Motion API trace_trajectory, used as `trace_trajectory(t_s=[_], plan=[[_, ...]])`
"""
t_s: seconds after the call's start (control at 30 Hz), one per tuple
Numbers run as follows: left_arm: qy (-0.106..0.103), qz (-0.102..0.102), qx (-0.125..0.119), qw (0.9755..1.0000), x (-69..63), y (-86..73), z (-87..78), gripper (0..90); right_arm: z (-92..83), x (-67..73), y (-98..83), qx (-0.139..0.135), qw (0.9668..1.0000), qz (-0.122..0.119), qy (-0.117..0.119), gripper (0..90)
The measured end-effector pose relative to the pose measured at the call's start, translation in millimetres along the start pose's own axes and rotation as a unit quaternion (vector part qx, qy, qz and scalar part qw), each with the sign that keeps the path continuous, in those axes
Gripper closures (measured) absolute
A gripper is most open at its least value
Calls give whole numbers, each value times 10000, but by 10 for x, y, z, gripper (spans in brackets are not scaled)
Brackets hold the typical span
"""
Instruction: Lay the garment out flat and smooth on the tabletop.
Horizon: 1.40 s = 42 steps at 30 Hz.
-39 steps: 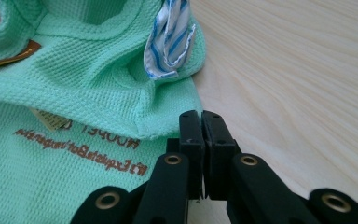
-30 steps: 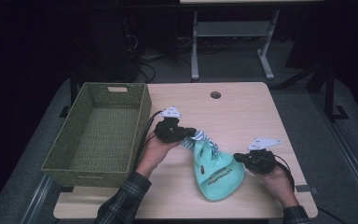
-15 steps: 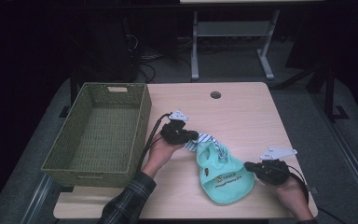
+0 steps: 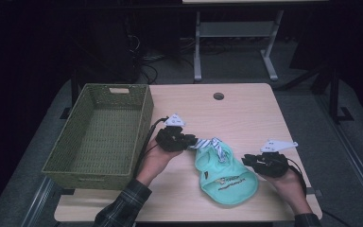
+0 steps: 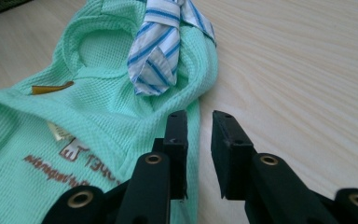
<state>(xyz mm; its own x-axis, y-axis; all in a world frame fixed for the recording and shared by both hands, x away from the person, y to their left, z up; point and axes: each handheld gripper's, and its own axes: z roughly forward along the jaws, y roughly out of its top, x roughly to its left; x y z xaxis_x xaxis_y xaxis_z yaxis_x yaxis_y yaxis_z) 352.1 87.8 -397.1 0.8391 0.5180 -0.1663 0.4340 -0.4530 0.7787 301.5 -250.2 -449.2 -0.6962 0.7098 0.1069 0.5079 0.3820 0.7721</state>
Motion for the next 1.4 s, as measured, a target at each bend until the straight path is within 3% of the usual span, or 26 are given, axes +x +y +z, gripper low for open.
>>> trace_trajectory(t_s=[0.1,0.3,0.53,0.8,0.93,1.13,1.3,1.4], plan=[[-61,8,69,10000,-47,-57,73,866,110,-15,40,98,9999,-75,82,809],[-33,44,207,9998,-33,-84,260,869,167,31,6,279,9994,-106,170,845],[289,30,488,9984,92,-140,564,878,129,43,-72,379,9989,-179,188,868],[445,-125,691,9965,217,-192,710,892,123,49,-117,509,9983,-139,247,896],[501,-106,844,9951,251,-215,773,894,150,33,-147,605,9977,-194,247,897],[577,-115,900,9942,341,-190,774,896,131,54,-171,695,9970,-147,298,899],[587,-313,748,9950,425,-179,800,897,114,131,-194,707,9966,-199,371,900],[639,-214,753,9949,455,-155,820,898,102,189,-211,723,9961,-229,450,900]])
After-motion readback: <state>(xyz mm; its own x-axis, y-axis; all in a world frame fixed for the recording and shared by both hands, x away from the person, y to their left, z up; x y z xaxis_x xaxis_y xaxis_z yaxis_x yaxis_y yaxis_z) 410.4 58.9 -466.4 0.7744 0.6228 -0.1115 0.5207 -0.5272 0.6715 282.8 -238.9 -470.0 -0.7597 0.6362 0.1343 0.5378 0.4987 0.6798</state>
